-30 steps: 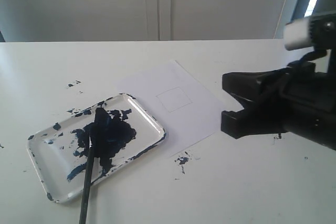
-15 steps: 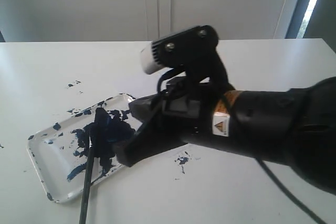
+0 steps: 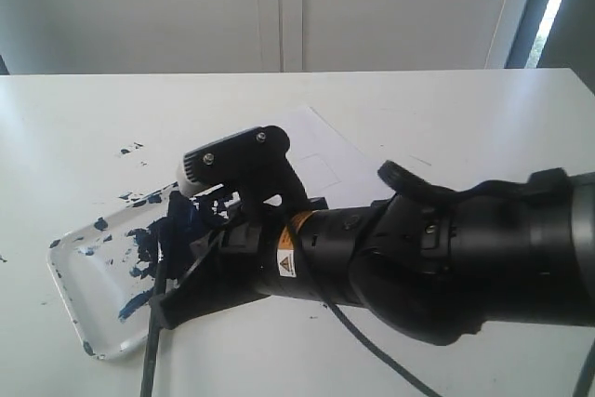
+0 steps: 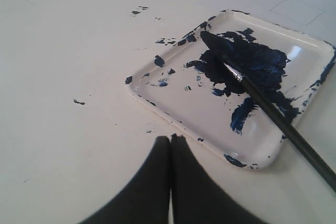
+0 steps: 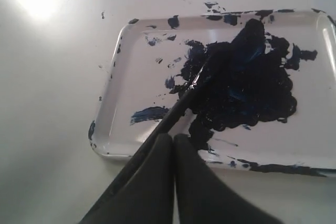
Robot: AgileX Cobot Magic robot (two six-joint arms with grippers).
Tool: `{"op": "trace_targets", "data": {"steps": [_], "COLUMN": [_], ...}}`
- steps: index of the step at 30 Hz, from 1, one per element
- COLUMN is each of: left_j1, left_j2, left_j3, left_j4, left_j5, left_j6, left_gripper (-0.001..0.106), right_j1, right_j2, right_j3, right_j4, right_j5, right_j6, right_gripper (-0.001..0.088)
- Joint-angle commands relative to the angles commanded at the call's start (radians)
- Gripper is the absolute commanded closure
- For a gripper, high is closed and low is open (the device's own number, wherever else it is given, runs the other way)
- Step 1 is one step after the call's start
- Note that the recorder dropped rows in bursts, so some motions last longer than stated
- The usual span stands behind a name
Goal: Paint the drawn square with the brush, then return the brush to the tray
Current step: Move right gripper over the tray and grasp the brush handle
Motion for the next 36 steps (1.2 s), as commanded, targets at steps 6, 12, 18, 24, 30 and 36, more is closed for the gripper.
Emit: {"op": "trace_targets", "data": {"steps": [6,12,18,24,30,36], "left_j1": [0.0,0.0,0.0,0.0,0.0,0.0], "left_j2": [0.0,0.0,0.0,0.0,0.0,0.0], "left_j3": [0.0,0.0,0.0,0.0,0.0,0.0], "left_j4": [0.0,0.0,0.0,0.0,0.0,0.0], "left_j5": [0.0,0.0,0.0,0.0,0.0,0.0], "left_j6": [0.0,0.0,0.0,0.0,0.0,0.0], "left_gripper": [0.105,0.105,0.105,0.105,0.105,0.105], "right_j1": [0.021,0.06,0.088,0.099,0.126,0.15], "right_j2": [0.011,0.021,0.059,0.112,0.142,0.16], "right_j3": [0.0,0.0,0.0,0.0,-0.001,-0.001], "right_j4": [-0.003,-0.077,-0.088,-0.088,-0.088,-0.088], "right_j5": [-0.043,-0.08,-0.08,-0.086,-0.088,-0.076], "right_j6": [0.049,0.039,0.041,0.041,0.043,0.067], "right_gripper": [0.0868,0.0868,0.0742,0.0381,0.0328,0.0328]}}
